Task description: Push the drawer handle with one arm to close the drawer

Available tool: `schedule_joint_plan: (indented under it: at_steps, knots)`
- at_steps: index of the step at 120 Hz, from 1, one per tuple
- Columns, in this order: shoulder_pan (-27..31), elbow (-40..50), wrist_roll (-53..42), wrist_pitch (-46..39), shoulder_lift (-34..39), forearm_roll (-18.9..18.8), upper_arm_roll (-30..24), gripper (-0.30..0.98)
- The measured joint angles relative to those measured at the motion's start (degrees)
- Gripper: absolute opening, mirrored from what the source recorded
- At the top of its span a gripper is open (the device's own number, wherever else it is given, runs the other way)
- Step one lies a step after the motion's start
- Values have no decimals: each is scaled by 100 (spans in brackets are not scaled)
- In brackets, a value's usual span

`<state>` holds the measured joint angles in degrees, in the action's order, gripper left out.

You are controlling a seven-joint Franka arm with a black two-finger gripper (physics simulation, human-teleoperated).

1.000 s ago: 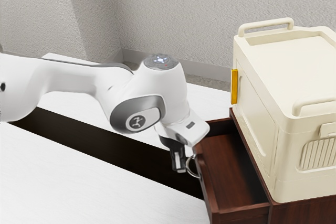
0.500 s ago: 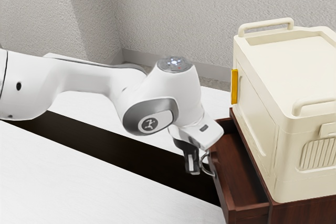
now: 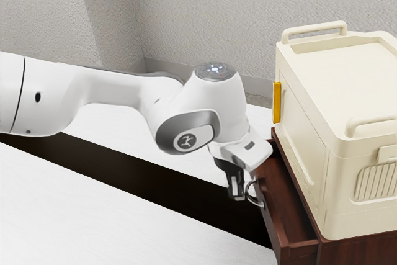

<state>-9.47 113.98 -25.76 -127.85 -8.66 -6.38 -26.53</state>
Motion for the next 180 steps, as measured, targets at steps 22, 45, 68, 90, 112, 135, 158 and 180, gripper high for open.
schedule_joint_plan:
  at_steps: [22, 45, 68, 90, 112, 135, 158, 180]
  knots:
    - [-37, -143, -3, -1, -131, -66, -1, -9]
    - [-83, -267, 1, -9, -207, -125, 0, -9]
    - [-145, -355, 8, -123, -288, -138, -9, -10]
    - [-180, -528, 12, -235, -507, -175, -1, -10]
    - [-211, -654, 10, -364, -610, -209, -5, -9]
    - [-250, -767, 10, -507, -699, -225, -5, -11]
    - [-232, -772, 1, -601, -701, -277, -9, -10]
    - [-102, -250, 104, -273, 119, -232, -120, 13]
